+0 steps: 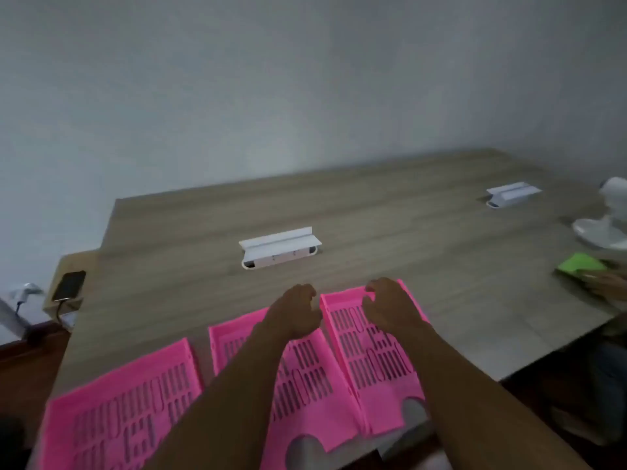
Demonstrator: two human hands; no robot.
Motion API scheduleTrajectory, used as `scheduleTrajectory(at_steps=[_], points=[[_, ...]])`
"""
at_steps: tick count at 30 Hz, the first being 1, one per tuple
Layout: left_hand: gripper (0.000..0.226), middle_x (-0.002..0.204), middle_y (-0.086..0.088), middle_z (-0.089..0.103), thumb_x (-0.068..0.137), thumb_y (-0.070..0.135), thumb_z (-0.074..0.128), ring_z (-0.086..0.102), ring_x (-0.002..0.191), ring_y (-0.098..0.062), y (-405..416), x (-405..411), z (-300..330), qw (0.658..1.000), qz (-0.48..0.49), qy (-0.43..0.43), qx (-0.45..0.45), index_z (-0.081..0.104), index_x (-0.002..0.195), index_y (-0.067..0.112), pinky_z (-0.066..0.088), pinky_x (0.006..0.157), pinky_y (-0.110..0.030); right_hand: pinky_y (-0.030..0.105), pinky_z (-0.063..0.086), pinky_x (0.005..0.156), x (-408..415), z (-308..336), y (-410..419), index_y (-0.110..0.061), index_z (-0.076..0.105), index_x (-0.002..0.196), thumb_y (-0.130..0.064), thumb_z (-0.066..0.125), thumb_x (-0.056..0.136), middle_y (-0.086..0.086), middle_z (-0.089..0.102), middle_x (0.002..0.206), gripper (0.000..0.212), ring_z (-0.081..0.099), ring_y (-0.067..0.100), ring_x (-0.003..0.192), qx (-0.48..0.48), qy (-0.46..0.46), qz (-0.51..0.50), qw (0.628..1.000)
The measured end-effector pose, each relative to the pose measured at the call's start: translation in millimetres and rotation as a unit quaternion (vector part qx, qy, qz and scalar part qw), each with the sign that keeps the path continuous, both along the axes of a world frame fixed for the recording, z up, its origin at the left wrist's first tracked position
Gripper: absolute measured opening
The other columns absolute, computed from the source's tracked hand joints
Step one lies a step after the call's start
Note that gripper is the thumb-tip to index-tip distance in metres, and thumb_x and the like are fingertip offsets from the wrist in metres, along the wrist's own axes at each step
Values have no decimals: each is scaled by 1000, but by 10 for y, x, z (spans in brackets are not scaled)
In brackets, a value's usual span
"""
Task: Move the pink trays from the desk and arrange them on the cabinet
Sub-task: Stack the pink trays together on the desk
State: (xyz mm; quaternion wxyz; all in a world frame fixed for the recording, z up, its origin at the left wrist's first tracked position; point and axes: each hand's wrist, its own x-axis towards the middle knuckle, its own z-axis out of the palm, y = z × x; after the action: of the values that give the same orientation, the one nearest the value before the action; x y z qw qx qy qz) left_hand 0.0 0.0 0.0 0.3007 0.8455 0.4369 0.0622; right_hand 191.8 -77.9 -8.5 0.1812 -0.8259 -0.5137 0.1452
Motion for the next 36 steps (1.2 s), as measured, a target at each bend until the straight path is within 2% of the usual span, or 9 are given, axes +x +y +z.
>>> scheduleTrajectory(at_steps=[6,12,14,16,20,27,30,33,36], points=[[41,128,-15,59,90,14,56,56,111,-28,-297,521,-560,988,75,-31,-134,52,124,-8,45,91,-32,36,49,97,665,-587,-374,-4,58,131,-19,53,91,17,59,130,43,60,31,114,-70,51,-61,994],[56,125,-17,56,91,8,58,52,119,-31,-411,1039,-923,967,128,-37,-218,31,140,2,43,108,-38,51,56,92,1401,-1183,-459,-17,48,135,-27,55,84,7,55,127,52,60,27,110,-58,78,-113,989],[90,162,-21,13,92,10,60,26,146,-31,-461,1173,-965,957,155,-58,-239,-5,153,-2,26,120,-41,51,58,88,1628,-1424,-445,-13,46,135,-31,56,81,9,57,127,57,63,29,109,-89,117,-136,980],[104,163,-21,-14,93,11,60,15,150,-34,-501,1277,-1006,940,203,-70,-264,-27,148,-2,19,121,-40,45,61,77,1684,-1415,-443,-7,52,126,-30,57,82,12,64,116,50,68,29,96,-119,160,-149,969],[92,163,-23,17,93,20,62,29,147,-36,-531,1389,-1044,911,263,-68,-310,-3,154,-5,28,116,-37,33,50,65,1714,-1278,-475,-8,51,109,-12,52,92,12,62,93,18,62,28,76,-153,202,-153,955],[60,132,-4,64,87,14,66,63,109,-18,-385,1726,-943,895,247,-196,-315,42,142,18,46,102,-39,44,59,77,2169,-1098,-384,2,60,111,-15,50,84,22,69,103,34,69,38,90,-114,189,-224,949],[54,109,8,68,88,6,62,71,84,0,-340,1828,-869,890,243,-255,-289,45,139,19,59,82,-29,30,47,64,2181,-885,-309,3,61,109,-18,50,90,18,64,95,30,62,32,80,-86,149,-240,955],[49,102,13,62,92,2,57,67,68,9,-311,1739,-718,887,252,-289,-257,43,137,16,50,50,-6,26,38,56,2064,-781,-208,1,62,107,-23,50,94,14,61,90,29,55,28,71,-63,120,-211,968],[51,111,9,58,94,8,56,57,80,8,-250,1430,-622,877,282,-305,-243,39,141,21,47,56,-10,27,37,58,1768,-702,-80,-3,62,103,-25,50,95,12,61,85,26,55,27,69,-44,105,-169,979]])
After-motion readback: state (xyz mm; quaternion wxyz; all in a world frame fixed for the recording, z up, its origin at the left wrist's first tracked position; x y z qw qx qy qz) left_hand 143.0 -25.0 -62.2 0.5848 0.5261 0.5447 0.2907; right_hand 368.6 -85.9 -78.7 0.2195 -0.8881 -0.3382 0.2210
